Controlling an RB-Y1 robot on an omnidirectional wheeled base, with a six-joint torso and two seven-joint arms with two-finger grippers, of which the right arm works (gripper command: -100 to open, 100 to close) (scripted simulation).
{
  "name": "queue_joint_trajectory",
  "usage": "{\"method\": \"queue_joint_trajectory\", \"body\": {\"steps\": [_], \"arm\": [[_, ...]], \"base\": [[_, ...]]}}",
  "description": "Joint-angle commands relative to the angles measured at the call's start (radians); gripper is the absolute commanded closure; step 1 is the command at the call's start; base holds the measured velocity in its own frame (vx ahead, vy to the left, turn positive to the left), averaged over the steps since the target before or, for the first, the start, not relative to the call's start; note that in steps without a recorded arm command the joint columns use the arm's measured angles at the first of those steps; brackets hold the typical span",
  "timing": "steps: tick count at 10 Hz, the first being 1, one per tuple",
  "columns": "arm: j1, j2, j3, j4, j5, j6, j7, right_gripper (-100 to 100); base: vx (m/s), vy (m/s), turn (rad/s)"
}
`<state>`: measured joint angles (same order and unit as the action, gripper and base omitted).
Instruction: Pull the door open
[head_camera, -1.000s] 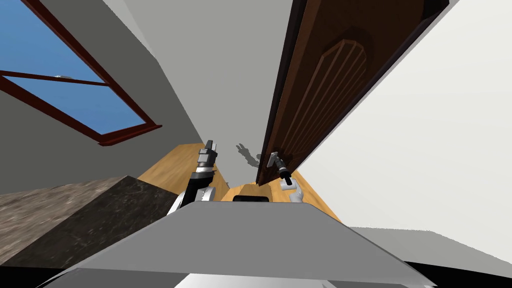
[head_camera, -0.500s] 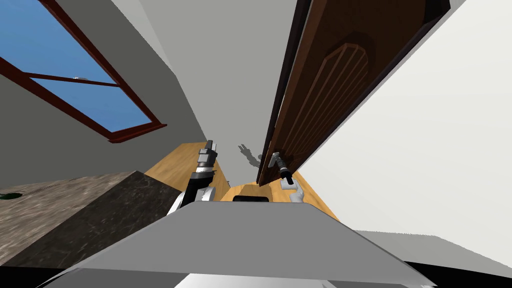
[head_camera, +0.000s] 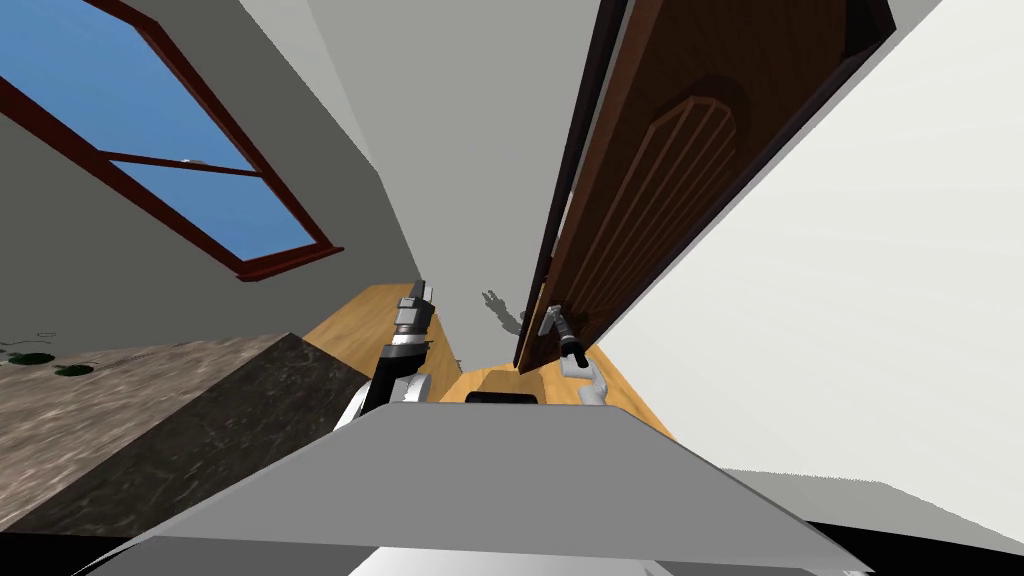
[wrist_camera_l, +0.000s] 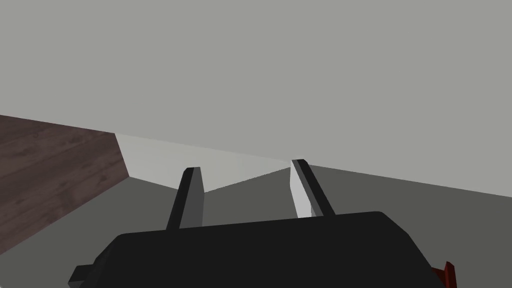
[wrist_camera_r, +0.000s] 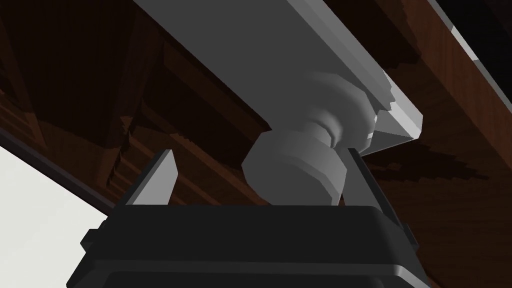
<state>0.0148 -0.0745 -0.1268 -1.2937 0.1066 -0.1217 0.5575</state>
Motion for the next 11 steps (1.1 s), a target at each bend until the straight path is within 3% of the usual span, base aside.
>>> {"method": "queue_joint_trajectory", "body": {"steps": [1,3,4,6,7,8,11], "arm": [[0.004,-0.027,-0.03,0.008,-0.05,0.021,-0.013,100],[0.004,-0.027,-0.03,0.008,-0.087,0.021,-0.013,100],[0.003,-0.026,-0.045,0.009,-0.123,0.062,-0.018,100],[0.003,-0.026,-0.045,0.009,-0.183,0.062,-0.018,100],[0.003,-0.026,-0.045,0.009,-0.19,0.062,-0.018,100],[0.002,-0.026,-0.06,0.01,-0.224,0.102,-0.024,100],[0.002,-0.026,-0.06,0.01,-0.294,0.102,-0.024,100]], "base": [[-0.039,-0.004,0.084],[-0.018,0.004,-0.017],[-0.027,-0.017,0.113],[-0.027,-0.005,0.039],[0.0,0.009,-0.005],[-0.019,-0.01,0.095],[-0.023,-0.012,0.004]]}}
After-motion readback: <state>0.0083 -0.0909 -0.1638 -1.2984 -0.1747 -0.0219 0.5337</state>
